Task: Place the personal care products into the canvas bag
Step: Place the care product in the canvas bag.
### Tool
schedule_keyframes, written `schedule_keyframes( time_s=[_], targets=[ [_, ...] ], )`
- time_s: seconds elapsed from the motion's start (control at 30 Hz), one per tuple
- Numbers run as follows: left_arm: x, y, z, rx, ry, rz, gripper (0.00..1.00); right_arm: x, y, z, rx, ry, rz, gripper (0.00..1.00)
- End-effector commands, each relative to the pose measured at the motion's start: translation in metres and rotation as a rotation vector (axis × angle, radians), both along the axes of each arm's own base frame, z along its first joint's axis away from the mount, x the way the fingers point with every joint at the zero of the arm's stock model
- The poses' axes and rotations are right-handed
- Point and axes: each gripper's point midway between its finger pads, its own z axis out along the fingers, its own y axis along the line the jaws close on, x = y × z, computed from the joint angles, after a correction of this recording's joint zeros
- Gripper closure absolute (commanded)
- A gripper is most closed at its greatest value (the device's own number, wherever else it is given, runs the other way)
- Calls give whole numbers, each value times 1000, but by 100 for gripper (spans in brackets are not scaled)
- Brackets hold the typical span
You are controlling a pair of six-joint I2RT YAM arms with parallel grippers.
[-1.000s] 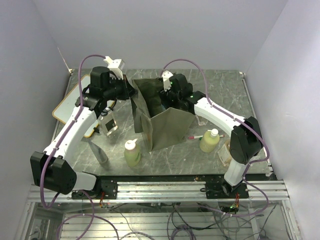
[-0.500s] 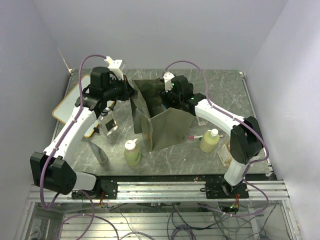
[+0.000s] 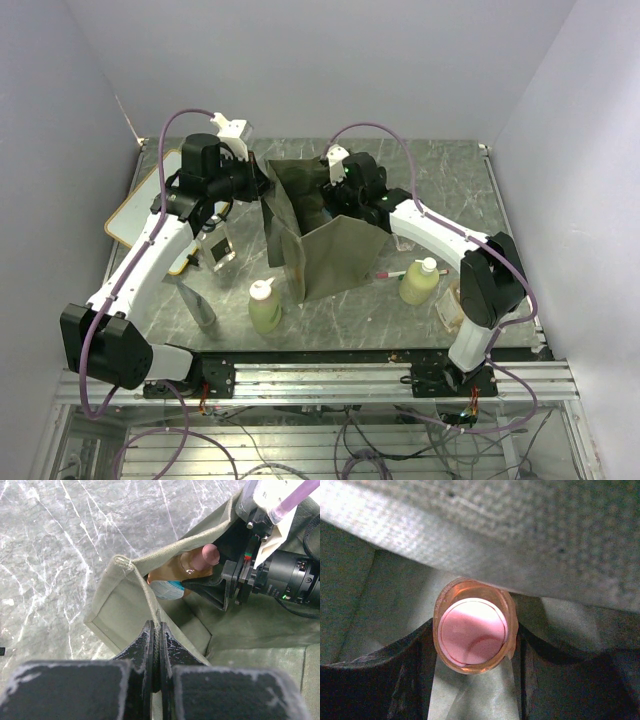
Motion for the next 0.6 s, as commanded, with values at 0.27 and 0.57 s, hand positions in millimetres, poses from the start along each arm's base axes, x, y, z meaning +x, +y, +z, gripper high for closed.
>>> schedule_keyframes(
  time_s=[0.27, 0.57],
  targets=[
    [-3, -4, -3, -1, -13, -21, 93, 22, -12, 21, -51, -52, -41, 47],
    [-2, -7, -4, -5, -6, -30, 93, 22, -7, 25, -41, -44, -24, 23]
  ],
)
